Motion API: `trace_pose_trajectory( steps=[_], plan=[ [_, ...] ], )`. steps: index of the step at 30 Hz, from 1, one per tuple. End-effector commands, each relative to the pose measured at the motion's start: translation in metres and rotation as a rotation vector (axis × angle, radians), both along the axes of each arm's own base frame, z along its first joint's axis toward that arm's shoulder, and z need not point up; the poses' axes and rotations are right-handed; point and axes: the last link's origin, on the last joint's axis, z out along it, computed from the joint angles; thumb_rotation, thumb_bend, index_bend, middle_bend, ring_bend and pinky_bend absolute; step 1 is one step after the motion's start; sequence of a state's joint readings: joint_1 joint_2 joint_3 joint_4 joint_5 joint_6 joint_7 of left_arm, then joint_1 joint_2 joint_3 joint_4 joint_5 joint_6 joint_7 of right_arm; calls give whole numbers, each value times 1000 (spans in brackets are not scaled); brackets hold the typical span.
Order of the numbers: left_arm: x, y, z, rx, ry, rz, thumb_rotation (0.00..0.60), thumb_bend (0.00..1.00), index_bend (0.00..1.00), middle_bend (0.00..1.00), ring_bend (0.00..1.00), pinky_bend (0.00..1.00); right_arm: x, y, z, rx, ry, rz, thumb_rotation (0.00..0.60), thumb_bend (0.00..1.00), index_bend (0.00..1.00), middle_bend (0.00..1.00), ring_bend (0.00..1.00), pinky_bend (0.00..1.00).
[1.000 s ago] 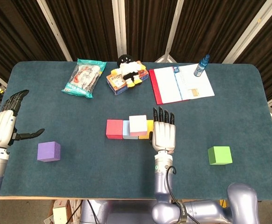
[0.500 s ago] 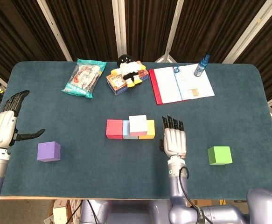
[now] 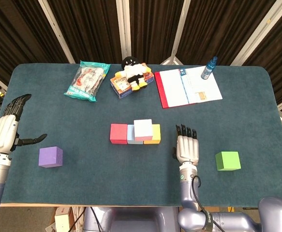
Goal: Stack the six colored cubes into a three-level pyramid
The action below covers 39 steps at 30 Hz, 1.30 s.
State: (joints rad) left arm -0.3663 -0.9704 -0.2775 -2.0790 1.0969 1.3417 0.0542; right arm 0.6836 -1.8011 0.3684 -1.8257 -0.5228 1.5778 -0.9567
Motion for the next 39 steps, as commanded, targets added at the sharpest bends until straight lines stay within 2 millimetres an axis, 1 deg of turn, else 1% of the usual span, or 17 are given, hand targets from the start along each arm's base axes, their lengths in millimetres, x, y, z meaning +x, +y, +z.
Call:
trace_pose_trajectory(
  steps=[1, 7, 11, 21, 26, 34, 39],
  plan=[
    [0, 0, 0, 0, 0, -1, 600, 48, 0, 47, 0, 0, -6, 0, -1, 7, 7, -18, 600, 473, 0, 36, 0, 0],
    [2, -1, -1, -3, 1, -6, 600, 48, 0, 47, 0, 0, -18, 2, -6, 45, 25, -51, 600, 473, 0, 36, 0, 0],
    [2, -2, -1, -3, 1, -7, 600, 48, 0, 47, 0, 0, -21, 5, -10, 72, 18, -58, 600, 473, 0, 36, 0, 0],
    [1, -1, -1, -5, 3, -3, 600, 48, 0, 47, 0, 0, -14, 11, -22, 112, -15, -4, 600, 473, 0, 36, 0, 0],
    [1, -1, -1, -5, 2, -4, 600, 48, 0, 47, 0, 0, -16, 7, -27, 105, -26, 0, 600, 474, 0, 36, 0, 0],
    [1, -1, -3, -11, 7, -6, 600, 48, 0, 47, 0, 0, -26, 2, -28, 94, -22, -31, 600, 473, 0, 36, 0, 0],
    [2, -2, -4, -13, 10, -7, 600, 48, 0, 47, 0, 0, -26, 1, -30, 103, -37, -26, 600, 473, 0, 36, 0, 0]
  ],
)
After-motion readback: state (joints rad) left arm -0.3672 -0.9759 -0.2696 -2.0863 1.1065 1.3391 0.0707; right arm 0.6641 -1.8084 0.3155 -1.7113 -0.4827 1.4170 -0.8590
